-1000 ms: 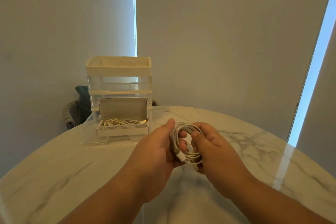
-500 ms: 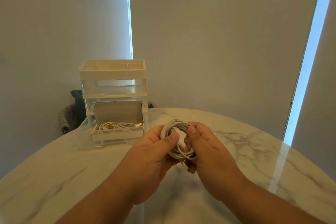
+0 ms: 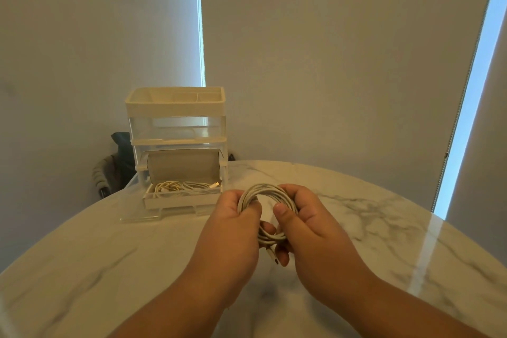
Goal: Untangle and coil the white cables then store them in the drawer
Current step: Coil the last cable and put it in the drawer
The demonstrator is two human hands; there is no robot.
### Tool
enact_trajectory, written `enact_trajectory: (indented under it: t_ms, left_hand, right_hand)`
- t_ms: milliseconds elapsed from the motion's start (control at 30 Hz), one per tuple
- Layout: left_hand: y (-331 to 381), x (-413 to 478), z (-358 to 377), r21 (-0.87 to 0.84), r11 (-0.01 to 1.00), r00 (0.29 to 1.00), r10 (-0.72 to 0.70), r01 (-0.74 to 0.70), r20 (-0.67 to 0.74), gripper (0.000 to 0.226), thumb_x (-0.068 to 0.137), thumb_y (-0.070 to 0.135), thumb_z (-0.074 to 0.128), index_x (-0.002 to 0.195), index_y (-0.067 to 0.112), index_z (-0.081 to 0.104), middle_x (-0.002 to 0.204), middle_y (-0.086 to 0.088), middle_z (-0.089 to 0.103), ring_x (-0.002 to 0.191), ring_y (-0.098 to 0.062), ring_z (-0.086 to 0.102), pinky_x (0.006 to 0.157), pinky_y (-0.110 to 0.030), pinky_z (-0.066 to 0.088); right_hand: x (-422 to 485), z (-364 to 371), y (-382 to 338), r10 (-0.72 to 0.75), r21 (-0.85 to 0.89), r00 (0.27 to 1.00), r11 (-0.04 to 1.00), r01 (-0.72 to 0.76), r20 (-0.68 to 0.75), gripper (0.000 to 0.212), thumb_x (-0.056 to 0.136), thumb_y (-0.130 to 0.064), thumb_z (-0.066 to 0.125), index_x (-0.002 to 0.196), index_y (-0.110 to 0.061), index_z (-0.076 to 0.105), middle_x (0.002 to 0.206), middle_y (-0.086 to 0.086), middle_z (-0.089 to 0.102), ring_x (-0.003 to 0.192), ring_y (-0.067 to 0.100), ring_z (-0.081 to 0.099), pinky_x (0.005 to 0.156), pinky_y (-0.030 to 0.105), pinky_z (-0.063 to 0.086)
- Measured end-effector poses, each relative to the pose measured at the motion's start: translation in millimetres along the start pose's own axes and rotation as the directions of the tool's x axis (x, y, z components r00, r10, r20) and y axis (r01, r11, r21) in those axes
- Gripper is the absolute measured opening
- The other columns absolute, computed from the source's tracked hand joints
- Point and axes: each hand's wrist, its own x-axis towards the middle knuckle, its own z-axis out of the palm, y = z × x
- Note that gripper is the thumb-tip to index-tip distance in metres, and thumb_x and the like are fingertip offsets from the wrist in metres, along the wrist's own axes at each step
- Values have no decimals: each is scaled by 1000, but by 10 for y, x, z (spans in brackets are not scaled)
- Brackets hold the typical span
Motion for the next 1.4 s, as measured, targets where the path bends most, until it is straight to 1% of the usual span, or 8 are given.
enact_trajectory:
  t_ms: [233, 400, 567, 800, 900, 1033, 1233, 1400]
  left_hand:
    - [31, 49, -55, -123, 985, 984, -102, 120, 146, 23, 96, 7, 50, 99, 22, 68, 67, -5, 63, 59, -15, 59, 62, -34, 53]
    - [144, 75, -160, -337, 883, 860, -129, 327, 494, 53, 90, 22, 30, 119, -13, 59, 103, -32, 61, 93, -37, 54, 91, -50, 41]
    - [37, 132, -124, -425, 878, 930, -55, 218, 364, 42, 89, 11, 37, 81, -12, 71, 83, -28, 61, 73, -32, 61, 77, -47, 51]
    - [-146, 249, -110, -455, 889, 993, 2, 53, 120, 25, 83, 10, 55, 100, -9, 58, 94, -25, 61, 85, -32, 62, 80, -45, 54]
    - [-166, 270, -157, -394, 919, 992, 77, -30, 103, 19, 80, 16, 60, 96, 4, 60, 94, -16, 59, 84, -27, 61, 78, -41, 54]
    - [-82, 261, -221, 33, 996, 958, -92, 86, 272, 27, 91, 34, 57, 72, 18, 67, 77, -7, 48, 70, -20, 48, 70, -37, 48]
    - [89, 164, -354, 595, 785, 971, 28, -169, 239, 25, 99, 18, 48, 114, 31, 64, 123, 6, 59, 114, -15, 52, 102, -28, 41]
    - [59, 119, -284, 476, 813, 914, 157, -335, 375, 8, 96, 35, 53, 101, 38, 58, 87, 8, 66, 77, -2, 61, 77, -32, 55]
  right_hand:
    - [39, 12, 52, 95, 83, 995, 992, -92, -34, 25, 105, -24, 45, 104, -33, 68, 81, 4, 67, 63, 21, 54, 52, 34, 46]
    - [71, 7, 60, 194, 216, 979, 960, -177, -58, 31, 105, -20, 45, 95, -28, 73, 68, 1, 57, 54, 16, 49, 44, 30, 39]
    - [73, 13, 22, 187, 235, 981, 957, -171, -45, 37, 105, -16, 43, 86, -26, 73, 62, -5, 56, 48, 9, 44, 45, 29, 37]
    - [83, 28, 8, 218, 255, 973, 948, -192, -76, 28, 105, -17, 45, 96, -21, 72, 64, -3, 51, 49, 8, 40, 46, 27, 31]
    - [86, 24, 8, 223, 237, 969, 952, -194, -103, 29, 104, -18, 46, 94, -23, 72, 62, -5, 54, 53, 10, 43, 45, 26, 34]
    - [113, -82, -7, 201, 102, 967, 977, -187, -154, 28, 104, -19, 46, 93, -23, 72, 56, -11, 58, 48, 7, 48, 43, 25, 36]
    - [135, -152, 63, 223, -121, 974, 968, -218, 29, 29, 104, -22, 47, 92, -30, 73, 60, -5, 56, 50, 11, 46, 46, 26, 38]
    - [148, -178, 71, 224, -52, 965, 974, -219, 133, 27, 104, -18, 49, 97, -23, 74, 69, 13, 50, 50, 17, 42, 45, 28, 35]
